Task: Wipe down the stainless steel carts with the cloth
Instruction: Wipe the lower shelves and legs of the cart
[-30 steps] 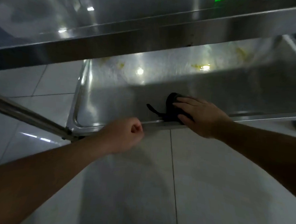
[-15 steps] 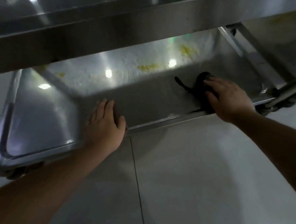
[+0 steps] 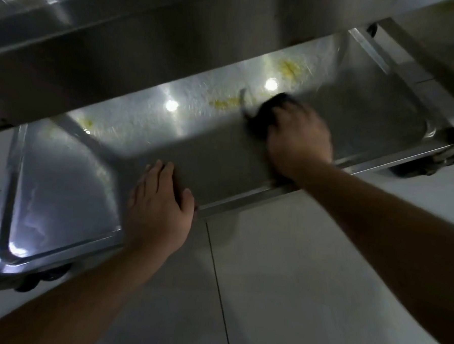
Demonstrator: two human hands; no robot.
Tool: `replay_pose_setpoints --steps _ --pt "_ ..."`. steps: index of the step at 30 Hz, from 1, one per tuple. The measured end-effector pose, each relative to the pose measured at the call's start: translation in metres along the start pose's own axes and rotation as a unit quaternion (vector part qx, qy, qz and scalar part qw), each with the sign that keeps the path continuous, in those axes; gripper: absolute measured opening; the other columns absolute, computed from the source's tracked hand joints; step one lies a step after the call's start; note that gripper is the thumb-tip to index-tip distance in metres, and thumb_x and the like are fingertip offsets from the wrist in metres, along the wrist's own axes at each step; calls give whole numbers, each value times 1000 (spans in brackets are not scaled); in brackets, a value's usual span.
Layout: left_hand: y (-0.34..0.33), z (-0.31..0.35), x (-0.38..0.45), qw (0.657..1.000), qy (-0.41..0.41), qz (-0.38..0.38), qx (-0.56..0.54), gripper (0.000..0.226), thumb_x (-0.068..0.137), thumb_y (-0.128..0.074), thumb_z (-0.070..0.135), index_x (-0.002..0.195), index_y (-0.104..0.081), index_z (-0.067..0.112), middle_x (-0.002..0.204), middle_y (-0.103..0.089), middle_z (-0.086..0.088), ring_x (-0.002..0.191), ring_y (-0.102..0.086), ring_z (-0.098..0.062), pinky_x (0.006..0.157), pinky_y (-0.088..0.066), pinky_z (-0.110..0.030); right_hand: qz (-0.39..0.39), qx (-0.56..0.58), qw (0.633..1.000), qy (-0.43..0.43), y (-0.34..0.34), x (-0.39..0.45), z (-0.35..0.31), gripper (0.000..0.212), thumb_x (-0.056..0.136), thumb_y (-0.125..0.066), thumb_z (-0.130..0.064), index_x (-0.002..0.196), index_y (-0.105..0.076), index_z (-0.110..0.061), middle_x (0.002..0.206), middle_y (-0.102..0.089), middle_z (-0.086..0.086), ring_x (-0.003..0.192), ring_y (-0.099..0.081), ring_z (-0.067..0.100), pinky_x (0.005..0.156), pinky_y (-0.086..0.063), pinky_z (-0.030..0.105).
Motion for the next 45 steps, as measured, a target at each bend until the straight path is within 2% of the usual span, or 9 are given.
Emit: replay_pose_setpoints --steps 4,7,13,18,20,23,27,39,45 --pt "-2 -4 1 1000 -5 7 3 63 97 -40 42 145 -52 2 143 -57 -22 134 -53 -41 110 -43 -52 -130 23 953 274 -56 -38 -151 53 107 -36 -47 158 -44 -36 169 -34 -9 157 -25 21 126 -19 43" --pt "-5 -8 2 1000 2 2 -8 70 95 -39 46 150 -49 4 149 -55 -21 141 -48 -40 115 -40 -54 -113 31 951 287 -53 -22 -149 52 108 -34 -47 158 -42 -37 170 -33 -10 158 -25 20 127 -16 42" --pt "-3 -6 0 999 -1 26 -25 74 96 -38 49 157 -44 7 166 -41 -13 155 -34 -33 123 -32 -55 19 19 999 -34 14 70 43 44 100 -46 -38 139 -60 -24 140 -61 14 127 -59 39 105 -51 50" --pt "-7 -7 0 999 7 27 -18 73 96 -37 49 157 -43 9 166 -41 -11 155 -34 -31 122 -34 -55 47 -25 978 -201 20 61 98 66 101 -33 -51 151 -45 -9 157 -44 19 144 -39 45 117 -32 57" --pt "-8 -7 0 1000 4 25 -18 75 96 -37 50 158 -43 8 166 -41 -12 155 -34 -31 122 -34 -54 47 -11 991 -122 9 54 45 55 101 -38 -49 141 -57 -16 148 -55 13 135 -50 38 110 -43 49" --pt "-10 -10 1 999 10 27 -22 75 95 -38 50 157 -44 8 164 -43 -12 154 -36 -31 122 -34 -53 12 38 987 156 -18 31 -80 42 101 -44 -50 129 -68 -29 137 -63 -1 125 -59 25 100 -51 42" --pt "-9 -11 1 1000 -2 12 -14 72 93 -40 47 154 -46 8 150 -54 -18 139 -48 -38 112 -41 -54 -116 42 928 350 -56 -3 -162 50 106 -42 -42 153 -52 -31 163 -45 -6 152 -36 24 125 -27 42" --pt "-10 -9 0 1000 14 -13 -4 74 94 -38 44 161 -39 11 170 -35 -8 157 -30 -27 123 -31 -50 -34 -49 998 -15 45 129 163 44 108 -44 -36 149 -51 -20 151 -52 24 133 -51 50 112 -43 57" --pt "-9 -6 1 1000 20 -12 -4 74 94 -39 45 160 -39 12 169 -35 -9 156 -32 -30 122 -32 -53 -20 -52 998 -25 44 79 180 55 107 -38 -43 154 -43 -16 162 -41 17 149 -36 41 120 -33 59"
Point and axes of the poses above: each hand's wrist, its own x-axis towards the middle knuckle, its own y-axis out of the back of the hand, z = x × y, the point moved 9 cm from there along x, towards the middle knuckle
